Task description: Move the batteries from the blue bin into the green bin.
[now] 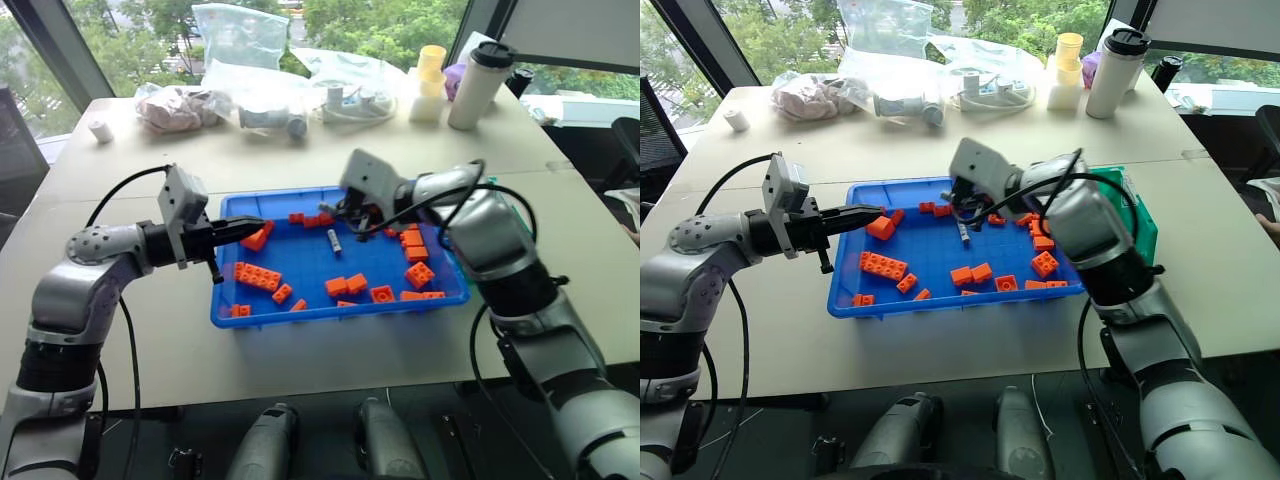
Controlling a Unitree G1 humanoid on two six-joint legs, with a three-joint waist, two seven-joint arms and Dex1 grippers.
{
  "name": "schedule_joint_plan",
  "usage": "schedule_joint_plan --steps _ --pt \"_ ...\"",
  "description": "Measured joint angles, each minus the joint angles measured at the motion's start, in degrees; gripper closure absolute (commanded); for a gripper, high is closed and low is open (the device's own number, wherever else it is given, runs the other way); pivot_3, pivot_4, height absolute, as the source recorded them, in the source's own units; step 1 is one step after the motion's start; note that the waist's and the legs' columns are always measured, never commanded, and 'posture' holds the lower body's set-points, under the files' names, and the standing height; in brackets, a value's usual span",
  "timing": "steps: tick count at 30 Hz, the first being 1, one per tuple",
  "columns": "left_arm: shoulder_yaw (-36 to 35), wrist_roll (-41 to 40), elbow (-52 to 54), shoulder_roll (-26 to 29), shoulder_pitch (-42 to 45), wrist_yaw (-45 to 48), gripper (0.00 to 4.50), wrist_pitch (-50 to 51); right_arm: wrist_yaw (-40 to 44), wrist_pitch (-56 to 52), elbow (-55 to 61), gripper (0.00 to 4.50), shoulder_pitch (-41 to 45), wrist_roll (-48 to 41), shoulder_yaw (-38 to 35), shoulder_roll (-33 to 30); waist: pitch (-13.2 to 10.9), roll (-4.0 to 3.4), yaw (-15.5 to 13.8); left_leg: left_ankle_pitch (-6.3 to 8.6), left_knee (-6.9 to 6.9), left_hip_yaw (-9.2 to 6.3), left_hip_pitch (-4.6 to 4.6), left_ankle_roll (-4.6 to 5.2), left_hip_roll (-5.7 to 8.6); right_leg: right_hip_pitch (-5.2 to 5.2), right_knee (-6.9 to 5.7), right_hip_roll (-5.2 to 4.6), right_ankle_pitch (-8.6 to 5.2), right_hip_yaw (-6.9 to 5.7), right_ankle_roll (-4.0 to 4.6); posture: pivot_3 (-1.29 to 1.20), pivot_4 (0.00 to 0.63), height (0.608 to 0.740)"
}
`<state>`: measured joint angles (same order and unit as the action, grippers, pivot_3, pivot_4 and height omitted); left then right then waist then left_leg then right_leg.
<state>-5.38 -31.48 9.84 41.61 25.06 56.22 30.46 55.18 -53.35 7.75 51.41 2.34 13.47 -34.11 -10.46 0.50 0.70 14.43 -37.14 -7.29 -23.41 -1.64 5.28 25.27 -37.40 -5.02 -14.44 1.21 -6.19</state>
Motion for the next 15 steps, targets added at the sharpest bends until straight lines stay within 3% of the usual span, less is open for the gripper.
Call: schedule_joint_plan --steps 3,8,15 --pt "0.2 0.0 -0.4 -0.2 0.4 0.1 4.50 0.0 -1.7 -3.6 2.3 4.45 -2.2 -0.7 -2.7 -2.5 0.0 0.00 0.2 0.03 0.01 0.06 0.03 0.05 -0.04 0.00 -0.02 -0.02 0.00 0.05 0.01 0.00 0.150 0.740" --pt "1.8 1.0 -4.0 -1.1 3.4 2.2 4.50 -1.6 -4.5 -10.3 5.9 4.45 -14.8 -1.4 -13.0 -15.4 0.0 0.00 -1.1 0.03 -0.02 0.23 -0.02 0.06 0.03 0.01 0.04 -0.05 0.01 0.08 -0.01 0.00 0.150 0.740" --pt "4.2 2.3 -7.5 -2.3 7.1 4.9 4.50 -3.6 -8.7 -9.5 5.0 4.45 -21.3 -2.0 -17.2 -18.2 0.0 0.00 0.2 0.08 0.00 0.44 0.07 0.14 -0.08 0.00 -0.01 -0.01 0.05 0.23 -0.07 0.00 0.150 0.740"
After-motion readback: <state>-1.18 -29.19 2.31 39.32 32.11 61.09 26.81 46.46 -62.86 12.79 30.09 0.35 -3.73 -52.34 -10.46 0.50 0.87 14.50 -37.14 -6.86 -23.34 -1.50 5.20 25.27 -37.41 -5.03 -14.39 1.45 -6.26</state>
